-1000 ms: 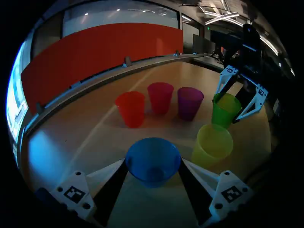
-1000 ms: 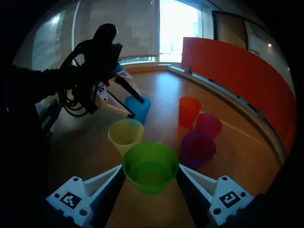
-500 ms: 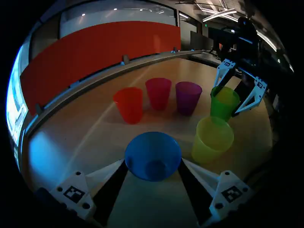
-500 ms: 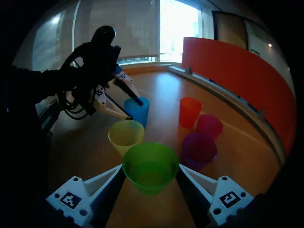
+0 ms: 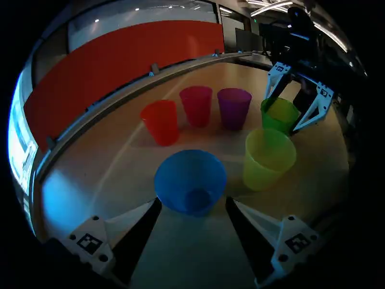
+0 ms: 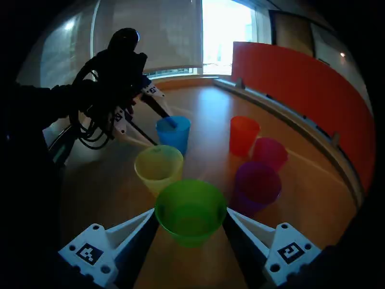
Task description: Pour water
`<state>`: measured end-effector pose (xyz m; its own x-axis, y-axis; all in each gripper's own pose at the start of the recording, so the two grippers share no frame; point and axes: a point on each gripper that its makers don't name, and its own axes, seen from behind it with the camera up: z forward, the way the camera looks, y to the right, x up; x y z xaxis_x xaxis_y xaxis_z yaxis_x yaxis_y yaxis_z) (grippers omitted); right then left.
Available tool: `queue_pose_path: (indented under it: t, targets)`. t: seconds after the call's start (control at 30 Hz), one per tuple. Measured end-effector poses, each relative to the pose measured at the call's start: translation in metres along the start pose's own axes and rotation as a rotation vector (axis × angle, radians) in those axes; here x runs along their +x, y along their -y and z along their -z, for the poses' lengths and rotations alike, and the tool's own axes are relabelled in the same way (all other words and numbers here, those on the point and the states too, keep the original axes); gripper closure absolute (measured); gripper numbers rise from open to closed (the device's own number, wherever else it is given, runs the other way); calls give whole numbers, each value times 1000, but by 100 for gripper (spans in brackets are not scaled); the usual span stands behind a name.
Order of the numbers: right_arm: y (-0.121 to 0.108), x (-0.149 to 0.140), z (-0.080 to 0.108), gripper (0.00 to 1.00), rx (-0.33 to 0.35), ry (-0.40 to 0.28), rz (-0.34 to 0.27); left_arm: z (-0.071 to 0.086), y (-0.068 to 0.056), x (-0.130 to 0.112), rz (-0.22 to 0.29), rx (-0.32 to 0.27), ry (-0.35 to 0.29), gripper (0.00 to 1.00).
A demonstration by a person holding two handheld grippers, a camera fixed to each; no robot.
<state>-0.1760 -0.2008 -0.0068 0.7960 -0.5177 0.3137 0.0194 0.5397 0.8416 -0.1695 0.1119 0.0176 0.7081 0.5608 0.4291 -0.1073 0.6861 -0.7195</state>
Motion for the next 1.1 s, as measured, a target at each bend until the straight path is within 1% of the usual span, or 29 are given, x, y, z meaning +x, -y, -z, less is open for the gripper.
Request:
queue_pose_path:
  t: [0.2, 0.4, 0.5, 0.67, 0.87, 1.1]
  targets:
    - [1, -3, -5, 10, 3, 1, -2, 6, -2, -14, 27, -3, 27, 1]
    - [-1, -6, -6, 10, -5, -12, -5, 15, -1, -17, 42, 9, 13, 0]
    - [-2, -8, -5, 10, -7, -16, -5, 18, -4, -18, 50, 5, 11, 1]
    - [-1, -11, -4, 10, -11, -17, -7, 21, -6, -20, 50, 2, 12, 0]
    - [-1, -15, -2, 9, -18, -18, -6, 22, -11, -20, 37, -2, 17, 0]
    - [0, -17, 1, 2, -15, -15, -26, 23, -11, -22, 31, 5, 25, 0]
